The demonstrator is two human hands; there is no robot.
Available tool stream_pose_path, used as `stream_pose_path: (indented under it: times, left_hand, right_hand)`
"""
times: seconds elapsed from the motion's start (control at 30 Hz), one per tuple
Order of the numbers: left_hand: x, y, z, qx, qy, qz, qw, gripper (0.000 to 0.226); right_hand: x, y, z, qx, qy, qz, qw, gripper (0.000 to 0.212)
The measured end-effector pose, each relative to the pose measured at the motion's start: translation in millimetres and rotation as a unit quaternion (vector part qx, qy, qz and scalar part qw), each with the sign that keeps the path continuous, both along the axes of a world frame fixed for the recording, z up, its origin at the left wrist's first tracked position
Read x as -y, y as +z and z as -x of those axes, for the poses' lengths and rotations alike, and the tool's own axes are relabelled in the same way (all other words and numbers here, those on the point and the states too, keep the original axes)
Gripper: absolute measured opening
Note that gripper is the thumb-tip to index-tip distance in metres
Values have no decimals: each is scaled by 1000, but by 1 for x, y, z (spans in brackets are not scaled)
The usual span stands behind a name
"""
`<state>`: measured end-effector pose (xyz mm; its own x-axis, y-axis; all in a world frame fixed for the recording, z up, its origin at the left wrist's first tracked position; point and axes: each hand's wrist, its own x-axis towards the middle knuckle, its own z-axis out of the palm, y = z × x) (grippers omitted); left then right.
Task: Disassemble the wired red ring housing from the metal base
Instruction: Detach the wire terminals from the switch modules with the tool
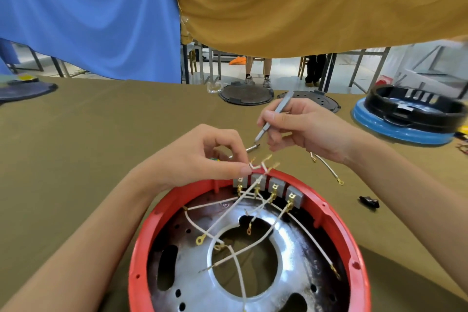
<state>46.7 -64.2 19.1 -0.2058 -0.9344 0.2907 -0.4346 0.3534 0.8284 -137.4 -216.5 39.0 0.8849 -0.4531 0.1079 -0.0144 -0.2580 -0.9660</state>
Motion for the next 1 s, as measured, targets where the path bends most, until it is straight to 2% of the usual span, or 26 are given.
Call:
stream_pose_path:
  times: [0.1, 0.27, 0.4, 0.5, 0.63, 0.73, 0.8, 0.83, 0.93, 1.0]
  left_hand:
    - [-3, 5, 0, -32, 44, 24, 998, 9]
    - [1, 6, 8, 75, 174, 137, 972, 14]
    - [4, -1, 12, 92, 191, 168, 963, 18]
    - [5, -3, 12, 72, 176, 167, 967, 17]
    - [6, -1, 9, 45, 160, 151, 974, 19]
    - [7, -1, -1, 59, 172, 82, 980, 45]
    - [8, -4, -8, 114, 160, 9, 981, 69]
    - [8, -6, -10, 146, 146, -16, 978, 68]
    - [8, -7, -9, 194, 101, -51, 974, 28]
    - [7, -5, -10, 199, 92, -56, 974, 12]
  right_hand:
    - [-11, 3, 11, 25, -52, 17, 998, 20]
    - [-38, 8, 37, 80, -72, -46, 993, 28]
    - [-58, -2, 33, 86, -145, -38, 985, 23]
    - [-66, -8, 27, 109, -196, -49, 973, 22]
    - [-63, -12, 25, 146, -201, -93, 964, 22]
    - [-50, -13, 33, 160, -233, -168, 944, 23]
    - [-38, -15, 43, 160, -244, -218, 931, 22]
    - [-31, -17, 48, 151, -254, -228, 928, 23]
    - [-13, -24, 61, 96, -320, -193, 923, 25]
    - [-2, -27, 68, 71, -354, -176, 916, 23]
